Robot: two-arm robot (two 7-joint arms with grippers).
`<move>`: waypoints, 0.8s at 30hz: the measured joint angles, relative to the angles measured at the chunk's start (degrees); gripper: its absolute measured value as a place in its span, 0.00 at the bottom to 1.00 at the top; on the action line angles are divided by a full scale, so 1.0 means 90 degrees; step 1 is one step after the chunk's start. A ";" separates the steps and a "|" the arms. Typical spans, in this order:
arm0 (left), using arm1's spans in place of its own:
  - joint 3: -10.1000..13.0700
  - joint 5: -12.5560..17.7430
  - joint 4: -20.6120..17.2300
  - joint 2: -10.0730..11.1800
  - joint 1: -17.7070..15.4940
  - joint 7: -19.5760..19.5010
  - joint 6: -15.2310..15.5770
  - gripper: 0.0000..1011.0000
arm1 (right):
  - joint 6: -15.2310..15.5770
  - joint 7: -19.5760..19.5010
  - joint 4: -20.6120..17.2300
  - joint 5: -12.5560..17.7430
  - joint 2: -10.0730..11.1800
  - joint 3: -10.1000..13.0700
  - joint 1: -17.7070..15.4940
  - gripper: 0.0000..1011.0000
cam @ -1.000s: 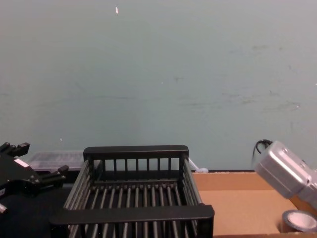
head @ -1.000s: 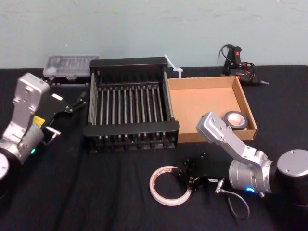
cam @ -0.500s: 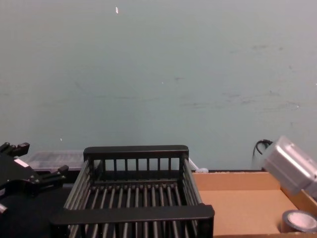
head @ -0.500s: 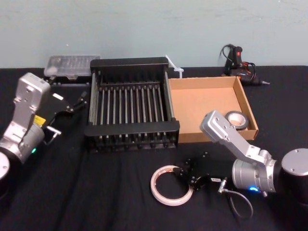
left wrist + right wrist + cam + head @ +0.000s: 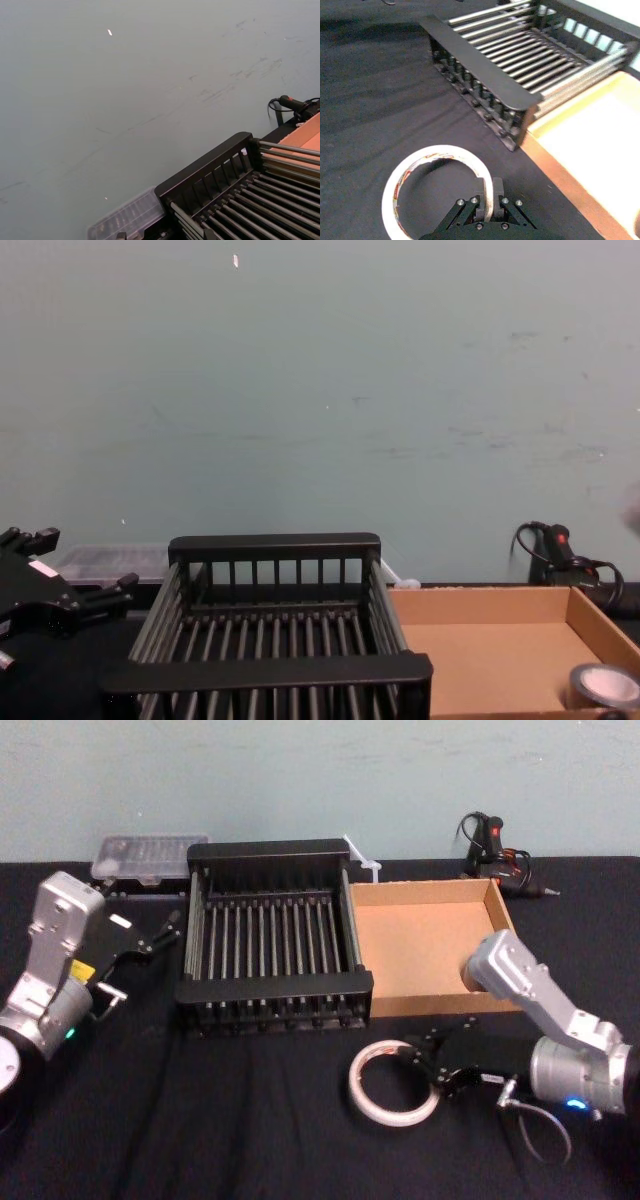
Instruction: Pick up the white tape and place it into the black box , Pick up the silver tape and place it into the brown box.
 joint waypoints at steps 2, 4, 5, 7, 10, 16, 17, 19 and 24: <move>0.0000 0.0000 0.0000 0.0000 0.0000 0.0000 0.0000 0.99 | -0.0005 -0.0079 -0.0090 0.0053 0.0109 0.0120 -0.0098 0.10; 0.0000 0.0000 0.0000 0.0000 0.0000 0.0000 0.0000 0.99 | -0.0005 -0.0164 -0.0168 0.0102 0.0208 0.0259 -0.0194 0.10; 0.0001 0.0000 0.0000 0.0000 0.0000 0.0000 0.0000 0.99 | -0.0006 -0.0186 -0.0188 0.0116 0.0238 0.0301 -0.0222 0.10; 0.0000 0.0000 0.0000 0.0000 0.0000 0.0000 0.0000 0.99 | -0.0005 -0.0247 -0.0225 0.0147 0.0292 0.0388 -0.0278 0.10; 0.0000 0.0000 0.0000 0.0000 0.0000 0.0000 0.0000 0.99 | -0.0004 -0.0362 -0.0270 0.0198 0.0357 0.0558 -0.0358 0.10; 0.0000 0.0000 0.0000 0.0000 0.0000 0.0000 0.0000 0.99 | 0.0073 -0.0605 -0.0277 0.0289 0.0356 0.0857 -0.0408 0.10; 0.0000 0.0000 0.0000 0.0000 0.0000 0.0000 0.0000 0.99 | 0.0096 -0.0633 -0.0269 0.0296 0.0344 0.0888 -0.0402 0.10; 0.0000 0.0000 0.0000 0.0000 0.0000 0.0000 0.0000 0.99 | 0.0193 -0.0741 -0.0229 0.0318 0.0279 0.0986 -0.0343 0.10; 0.0000 0.0000 0.0000 0.0000 0.0000 0.0000 0.0000 0.99 | 0.0321 -0.0847 -0.0169 0.0336 0.0162 0.1063 -0.0229 0.10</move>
